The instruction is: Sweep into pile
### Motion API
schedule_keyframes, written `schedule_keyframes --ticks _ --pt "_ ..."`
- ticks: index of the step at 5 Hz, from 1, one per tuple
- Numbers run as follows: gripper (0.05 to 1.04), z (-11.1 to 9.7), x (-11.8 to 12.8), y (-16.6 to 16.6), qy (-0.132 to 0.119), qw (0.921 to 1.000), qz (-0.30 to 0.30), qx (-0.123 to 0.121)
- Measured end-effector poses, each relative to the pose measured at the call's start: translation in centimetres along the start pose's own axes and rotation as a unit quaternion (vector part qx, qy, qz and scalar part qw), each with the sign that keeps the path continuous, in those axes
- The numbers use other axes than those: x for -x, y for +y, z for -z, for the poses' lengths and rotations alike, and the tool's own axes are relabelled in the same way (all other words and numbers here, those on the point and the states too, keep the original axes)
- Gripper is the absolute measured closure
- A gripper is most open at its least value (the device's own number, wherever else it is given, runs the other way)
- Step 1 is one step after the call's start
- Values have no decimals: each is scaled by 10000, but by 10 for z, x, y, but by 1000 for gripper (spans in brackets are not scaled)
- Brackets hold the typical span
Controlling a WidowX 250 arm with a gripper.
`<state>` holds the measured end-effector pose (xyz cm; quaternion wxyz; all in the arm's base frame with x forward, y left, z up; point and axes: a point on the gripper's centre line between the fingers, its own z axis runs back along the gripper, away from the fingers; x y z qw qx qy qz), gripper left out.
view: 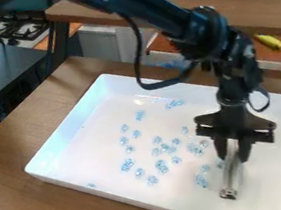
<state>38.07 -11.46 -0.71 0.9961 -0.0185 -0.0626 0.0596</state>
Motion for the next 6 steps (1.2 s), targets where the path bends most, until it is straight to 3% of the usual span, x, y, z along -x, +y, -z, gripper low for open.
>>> schedule_keyframes --ticks 2,3,6 --pt "730 2 -4 32 -194 9998 89 -26" --pt "730 2 -8 47 -257 9994 162 -150" --pt "730 1 -10 125 36 9971 110 -747"
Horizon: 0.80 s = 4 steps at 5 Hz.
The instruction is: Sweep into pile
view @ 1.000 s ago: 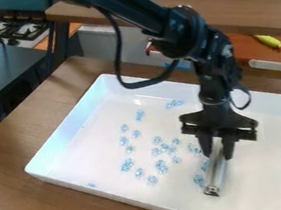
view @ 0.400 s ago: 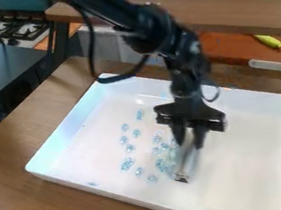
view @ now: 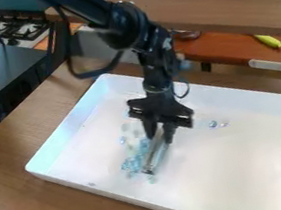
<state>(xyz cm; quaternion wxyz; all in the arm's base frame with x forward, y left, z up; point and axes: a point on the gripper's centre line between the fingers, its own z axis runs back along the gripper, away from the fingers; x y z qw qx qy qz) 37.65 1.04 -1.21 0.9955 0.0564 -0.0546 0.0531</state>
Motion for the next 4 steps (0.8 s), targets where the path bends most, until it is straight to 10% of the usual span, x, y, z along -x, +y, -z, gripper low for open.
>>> schedule_keyframes --ticks 3,4 --pt "730 2 16 68 471 9929 -5 -1095" --pt "730 -6 29 62 720 9947 -40 -739"
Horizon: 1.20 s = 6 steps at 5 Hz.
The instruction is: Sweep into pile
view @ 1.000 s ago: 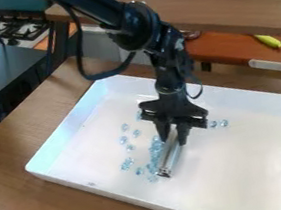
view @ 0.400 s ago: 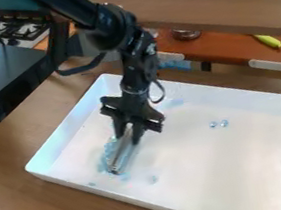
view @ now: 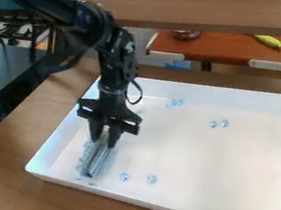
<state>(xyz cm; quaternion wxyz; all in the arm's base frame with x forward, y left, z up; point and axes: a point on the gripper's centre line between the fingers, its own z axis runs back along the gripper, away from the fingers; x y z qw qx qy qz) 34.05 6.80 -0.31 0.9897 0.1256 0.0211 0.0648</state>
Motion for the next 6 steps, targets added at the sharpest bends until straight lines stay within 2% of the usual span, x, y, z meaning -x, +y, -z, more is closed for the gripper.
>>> schedule_keyframes --ticks 1,2,3,4,5,6 --pt "730 -53 11 -25 -164 9941 114 1066" --pt "730 -93 18 -61 -371 9869 168 1559" --pt "730 -108 28 -104 -366 9849 319 1660" --pt "730 -111 11 -146 -480 9870 187 1525" --pt "730 -100 -7 -178 -412 9899 11 1357" --pt "730 -94 -36 -197 -453 9904 -304 1268"
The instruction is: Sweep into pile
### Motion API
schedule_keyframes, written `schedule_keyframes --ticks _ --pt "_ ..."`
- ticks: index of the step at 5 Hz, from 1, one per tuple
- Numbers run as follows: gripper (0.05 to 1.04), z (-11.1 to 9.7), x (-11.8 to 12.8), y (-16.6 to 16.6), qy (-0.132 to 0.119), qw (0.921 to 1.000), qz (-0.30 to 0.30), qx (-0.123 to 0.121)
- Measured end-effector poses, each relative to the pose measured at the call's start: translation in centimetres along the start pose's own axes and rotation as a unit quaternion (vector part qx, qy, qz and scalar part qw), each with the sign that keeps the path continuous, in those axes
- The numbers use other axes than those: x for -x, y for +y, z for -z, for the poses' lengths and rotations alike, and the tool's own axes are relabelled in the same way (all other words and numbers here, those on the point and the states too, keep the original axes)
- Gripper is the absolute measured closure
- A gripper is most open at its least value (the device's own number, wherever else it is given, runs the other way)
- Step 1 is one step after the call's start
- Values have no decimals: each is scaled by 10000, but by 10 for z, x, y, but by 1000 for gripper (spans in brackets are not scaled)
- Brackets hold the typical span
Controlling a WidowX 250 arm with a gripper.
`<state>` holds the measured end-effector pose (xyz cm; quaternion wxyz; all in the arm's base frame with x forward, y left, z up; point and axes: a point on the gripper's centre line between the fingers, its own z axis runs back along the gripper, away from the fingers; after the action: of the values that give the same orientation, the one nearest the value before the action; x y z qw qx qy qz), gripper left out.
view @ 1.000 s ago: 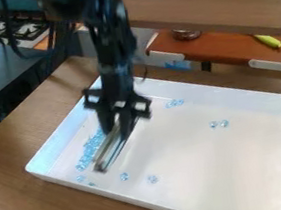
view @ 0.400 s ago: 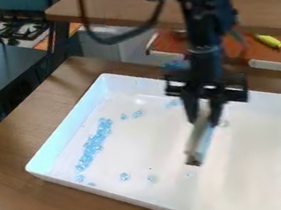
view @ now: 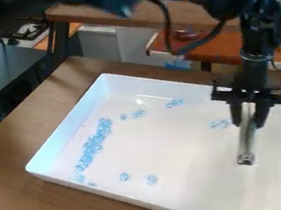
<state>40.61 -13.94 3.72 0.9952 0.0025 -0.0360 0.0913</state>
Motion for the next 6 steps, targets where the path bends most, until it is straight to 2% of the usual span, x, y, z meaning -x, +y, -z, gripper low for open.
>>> schedule_keyframes --ticks 1,2,4,6 --pt "730 11 -20 -8 -68 9997 -199 -79" --pt "730 20 -27 -10 -70 9995 -274 -139" --pt "730 39 -43 18 -293 9983 -427 -282" --pt "730 43 -51 39 -236 9981 -512 -265"
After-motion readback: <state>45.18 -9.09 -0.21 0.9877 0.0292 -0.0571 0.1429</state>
